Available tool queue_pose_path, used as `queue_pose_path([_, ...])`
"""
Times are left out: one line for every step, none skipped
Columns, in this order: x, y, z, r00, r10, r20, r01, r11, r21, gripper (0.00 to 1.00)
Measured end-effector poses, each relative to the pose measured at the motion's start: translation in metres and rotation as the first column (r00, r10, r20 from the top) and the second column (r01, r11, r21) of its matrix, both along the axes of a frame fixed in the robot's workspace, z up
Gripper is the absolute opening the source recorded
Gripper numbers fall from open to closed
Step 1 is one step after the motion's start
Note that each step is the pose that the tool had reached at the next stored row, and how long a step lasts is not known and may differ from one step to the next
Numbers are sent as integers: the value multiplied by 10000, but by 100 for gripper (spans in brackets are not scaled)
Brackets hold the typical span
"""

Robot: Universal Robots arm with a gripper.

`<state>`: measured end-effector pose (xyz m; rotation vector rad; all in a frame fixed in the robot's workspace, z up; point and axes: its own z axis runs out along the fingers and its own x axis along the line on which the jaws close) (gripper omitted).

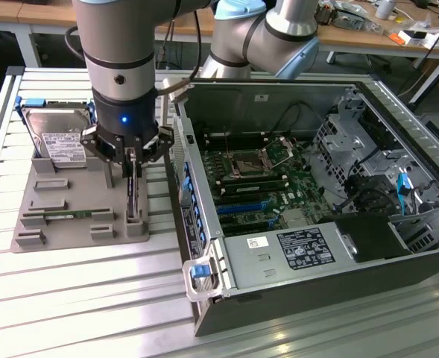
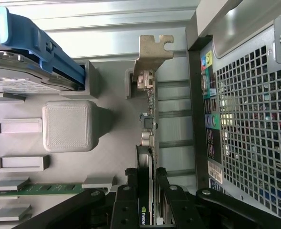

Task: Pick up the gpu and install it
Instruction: 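Pick up the gpu and move the gpu toward the slot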

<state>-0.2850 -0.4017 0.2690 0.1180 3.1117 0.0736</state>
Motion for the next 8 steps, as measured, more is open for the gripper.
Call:
queue_pose_path([0, 0, 3, 10000, 0, 0, 0, 10000, 0, 26])
queue_pose_path([0, 0, 6, 10000, -1, 0, 1, 10000, 0, 26])
queue_pose_path([0, 0, 8, 10000, 0, 1, 0, 10000, 0, 26])
queue_pose_path([0, 0, 11, 10000, 0, 1, 0, 10000, 0, 26])
queue_pose_path([0, 0, 15, 10000, 0, 0, 0, 10000, 0, 26])
queue_pose_path([0, 0, 18, 10000, 0, 0, 0, 10000, 0, 26])
queue_pose_path([0, 0, 21, 10000, 0, 0, 0, 10000, 0, 26])
queue_pose_path([0, 0, 22, 10000, 0, 1, 0, 10000, 0, 26])
